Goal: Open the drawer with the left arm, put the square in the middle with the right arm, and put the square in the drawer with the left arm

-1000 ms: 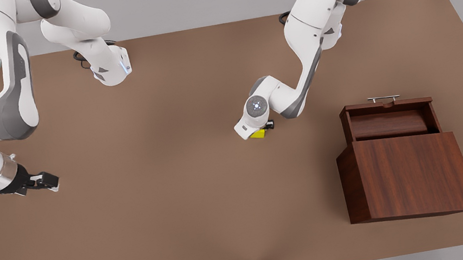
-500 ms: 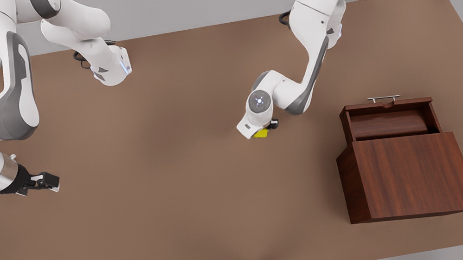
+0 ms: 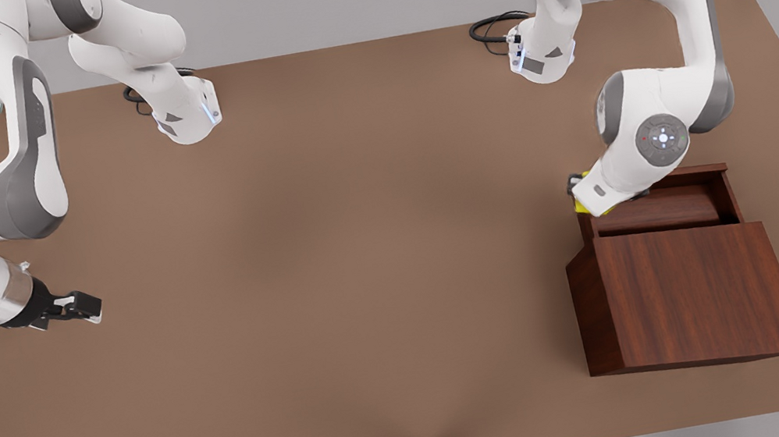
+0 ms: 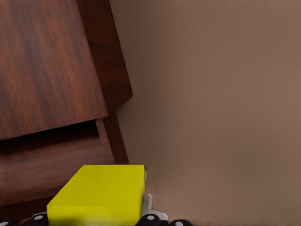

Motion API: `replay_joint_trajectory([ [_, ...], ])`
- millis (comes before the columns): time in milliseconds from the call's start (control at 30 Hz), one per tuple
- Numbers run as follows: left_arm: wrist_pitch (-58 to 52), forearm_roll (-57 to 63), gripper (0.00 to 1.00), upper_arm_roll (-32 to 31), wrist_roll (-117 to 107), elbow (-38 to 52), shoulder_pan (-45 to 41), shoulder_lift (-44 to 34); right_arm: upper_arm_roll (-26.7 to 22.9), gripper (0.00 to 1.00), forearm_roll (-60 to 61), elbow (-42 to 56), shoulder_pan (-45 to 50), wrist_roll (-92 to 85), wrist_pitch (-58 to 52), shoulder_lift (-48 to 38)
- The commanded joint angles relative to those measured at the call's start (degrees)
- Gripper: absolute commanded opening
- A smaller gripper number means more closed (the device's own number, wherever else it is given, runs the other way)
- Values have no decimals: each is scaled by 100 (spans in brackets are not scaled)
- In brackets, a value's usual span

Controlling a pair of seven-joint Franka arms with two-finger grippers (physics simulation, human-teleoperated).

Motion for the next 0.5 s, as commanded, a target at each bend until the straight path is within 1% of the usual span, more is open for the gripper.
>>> replay_joint_trajectory([
  [0,2,-138,69,70,132,0,-19,10,0,100,0,-2,0,0,0,0],
  [133,116,-147,69,650,818,-9,16,203,0,100,-9,7,9,-9,9,0],
  [233,195,-235,69,957,941,-9,52,396,0,100,0,51,-9,0,105,8],
  [300,204,-243,69,1028,1222,-9,166,449,0,100,0,51,-9,0,97,8],
  [333,204,-252,72,1028,1266,-9,201,493,0,100,-9,51,-9,0,97,17],
  [367,204,-331,100,1037,1258,-9,201,554,0,100,-9,51,-9,0,97,26],
  [467,151,-375,100,1045,1258,0,254,607,0,100,-9,51,0,0,97,26],
])
